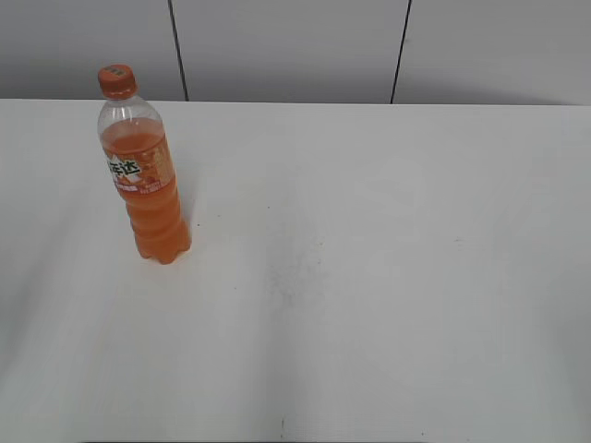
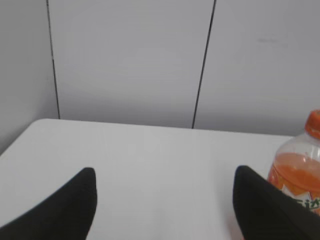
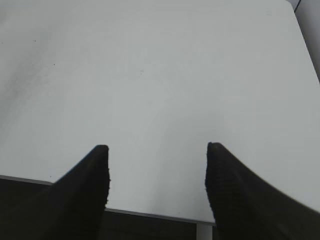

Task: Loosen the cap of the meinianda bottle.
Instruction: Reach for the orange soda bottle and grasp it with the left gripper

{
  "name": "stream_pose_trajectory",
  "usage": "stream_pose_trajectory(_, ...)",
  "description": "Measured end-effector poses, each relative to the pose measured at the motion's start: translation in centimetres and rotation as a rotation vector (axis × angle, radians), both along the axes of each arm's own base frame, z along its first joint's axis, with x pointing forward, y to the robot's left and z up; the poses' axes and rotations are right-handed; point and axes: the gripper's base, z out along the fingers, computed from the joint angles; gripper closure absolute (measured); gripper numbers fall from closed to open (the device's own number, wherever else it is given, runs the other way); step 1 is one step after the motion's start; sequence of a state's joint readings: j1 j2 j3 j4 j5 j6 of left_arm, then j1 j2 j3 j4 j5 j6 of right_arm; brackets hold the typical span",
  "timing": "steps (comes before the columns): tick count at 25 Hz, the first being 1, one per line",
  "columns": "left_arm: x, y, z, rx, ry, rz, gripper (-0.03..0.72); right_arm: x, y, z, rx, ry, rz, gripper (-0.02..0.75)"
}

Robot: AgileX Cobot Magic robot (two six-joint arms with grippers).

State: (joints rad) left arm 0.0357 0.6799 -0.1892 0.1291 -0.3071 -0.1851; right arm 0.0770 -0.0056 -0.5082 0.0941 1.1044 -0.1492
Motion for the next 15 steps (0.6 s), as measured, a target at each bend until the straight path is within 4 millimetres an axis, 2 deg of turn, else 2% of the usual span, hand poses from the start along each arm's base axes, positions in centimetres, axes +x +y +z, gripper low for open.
stream_pose_trajectory(6, 3.1, -1.0, -3.1, 0.086, 0.145, -0.146, 0.176, 0.0, 0.0, 0.0, 0.0, 0.0, 0.0, 0.276)
stream_pose_trajectory(9, 4.6, -2.0, -4.7, 0.107, 0.153, -0.268, 0.179, 0.0, 0.0, 0.0, -0.001, 0.0, -0.001, 0.276)
stream_pose_trajectory(12, 5.9, -2.8, -6.8, 0.09, 0.159, -0.395, 0.179, 0.0, 0.0, 0.0, -0.001, 0.0, -0.001, 0.276)
stream_pose_trajectory(15, 6.7, -2.7, -8.6, 0.04, 0.155, -0.487, 0.177, 0.0, 0.0, 0.0, -0.001, 0.0, -0.001, 0.276)
